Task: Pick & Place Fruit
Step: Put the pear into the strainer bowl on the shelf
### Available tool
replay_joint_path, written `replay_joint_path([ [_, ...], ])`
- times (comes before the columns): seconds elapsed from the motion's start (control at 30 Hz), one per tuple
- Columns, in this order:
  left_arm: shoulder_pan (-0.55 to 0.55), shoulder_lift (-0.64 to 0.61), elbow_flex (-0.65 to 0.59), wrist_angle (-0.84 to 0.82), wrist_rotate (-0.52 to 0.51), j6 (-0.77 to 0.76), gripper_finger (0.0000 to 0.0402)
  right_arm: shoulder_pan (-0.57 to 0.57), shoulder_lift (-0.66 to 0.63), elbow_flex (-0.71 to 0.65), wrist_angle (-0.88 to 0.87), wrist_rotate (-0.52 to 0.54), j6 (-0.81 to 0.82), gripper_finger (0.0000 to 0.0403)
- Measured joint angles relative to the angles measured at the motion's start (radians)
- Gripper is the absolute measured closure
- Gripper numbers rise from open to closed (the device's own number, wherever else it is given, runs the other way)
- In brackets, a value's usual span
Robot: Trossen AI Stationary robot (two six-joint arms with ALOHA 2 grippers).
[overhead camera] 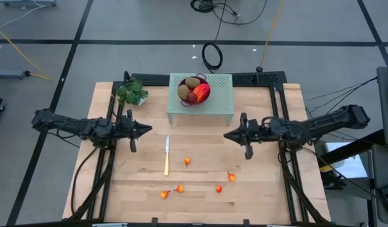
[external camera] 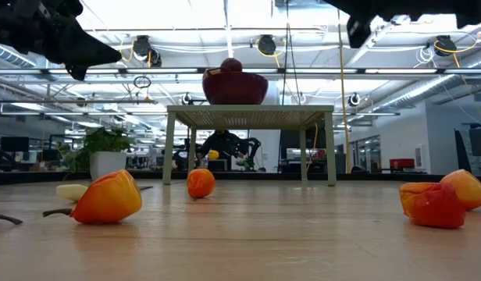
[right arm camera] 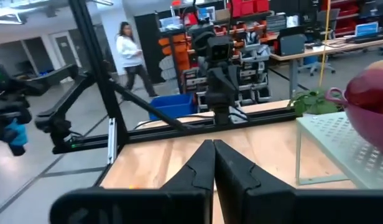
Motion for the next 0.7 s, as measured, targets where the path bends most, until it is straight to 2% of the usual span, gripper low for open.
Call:
replay_joint_path([
  [0.33, 0.0, 0.0, 0.0, 0.03, -0.002, -0.032, 0.038, -0.002, -0.133, -0.063, -0.037, -0.177, 0.001, 0.0403],
  [0.53, 0.0, 0.002, 0.0, 0.029, -0.002, -0.033, 0.038, -0.002, -0.139, -0.063, -0.082, -0.357, 0.001, 0.0403],
  [0.7, 0.0, 0.002, 0.0, 0.028, -0.003, -0.04, 0.038, -0.002, -0.139, -0.063, -0.175, -0.449, 0.001, 0.0403],
])
